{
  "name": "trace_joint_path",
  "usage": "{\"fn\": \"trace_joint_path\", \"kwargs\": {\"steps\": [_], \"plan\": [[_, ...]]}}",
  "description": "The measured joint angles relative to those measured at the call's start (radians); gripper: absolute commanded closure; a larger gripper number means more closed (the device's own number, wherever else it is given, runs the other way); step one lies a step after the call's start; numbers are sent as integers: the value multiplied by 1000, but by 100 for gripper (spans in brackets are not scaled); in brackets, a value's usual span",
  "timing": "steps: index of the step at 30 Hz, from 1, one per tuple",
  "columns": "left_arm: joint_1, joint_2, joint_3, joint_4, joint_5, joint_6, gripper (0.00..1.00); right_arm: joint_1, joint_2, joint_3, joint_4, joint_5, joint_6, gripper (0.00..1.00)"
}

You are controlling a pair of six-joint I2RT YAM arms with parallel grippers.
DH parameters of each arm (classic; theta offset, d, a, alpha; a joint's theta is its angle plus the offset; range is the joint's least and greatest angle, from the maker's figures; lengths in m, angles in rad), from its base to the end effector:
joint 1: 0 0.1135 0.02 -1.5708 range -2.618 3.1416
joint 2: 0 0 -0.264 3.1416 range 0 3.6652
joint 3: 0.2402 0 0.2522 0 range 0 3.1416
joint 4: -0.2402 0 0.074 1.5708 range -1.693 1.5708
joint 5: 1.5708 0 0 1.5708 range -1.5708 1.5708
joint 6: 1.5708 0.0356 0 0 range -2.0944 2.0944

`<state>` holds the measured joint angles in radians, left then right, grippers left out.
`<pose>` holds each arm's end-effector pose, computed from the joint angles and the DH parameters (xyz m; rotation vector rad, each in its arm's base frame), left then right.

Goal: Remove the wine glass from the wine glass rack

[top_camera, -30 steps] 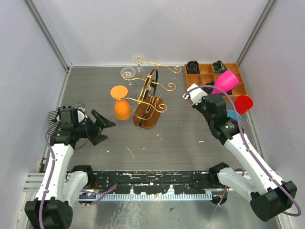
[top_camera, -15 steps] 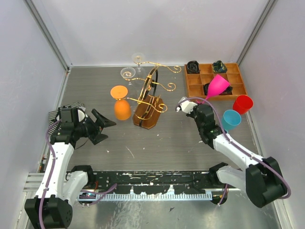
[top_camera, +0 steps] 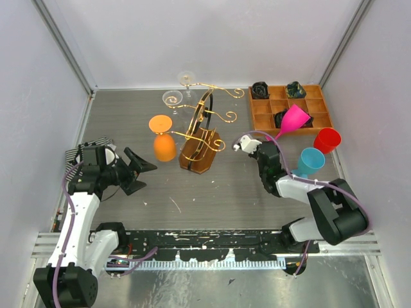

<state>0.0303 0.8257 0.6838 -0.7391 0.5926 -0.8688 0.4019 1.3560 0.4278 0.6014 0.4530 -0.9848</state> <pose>0.1584 -0.0151 0.2524 -0.8524 2.4074 -1.0792 0.2444 0.0870 0.1773 -0.9844 1.6816 -0.8204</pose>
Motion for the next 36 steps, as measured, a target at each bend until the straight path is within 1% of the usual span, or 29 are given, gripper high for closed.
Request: {"fn": "trace_joint_path", "kwargs": {"steps": [11, 24, 36], "plan": [[0, -8, -2, 0, 2, 1, 2, 0, 129, -4, 138, 59, -8, 99], [1, -32, -6, -1, 20, 0, 2, -15, 286, 1, 196, 123, -2, 99], [2, -34, -30, 1, 29, 0, 2, -34, 423, 80, 264, 213, -4, 99]]}}
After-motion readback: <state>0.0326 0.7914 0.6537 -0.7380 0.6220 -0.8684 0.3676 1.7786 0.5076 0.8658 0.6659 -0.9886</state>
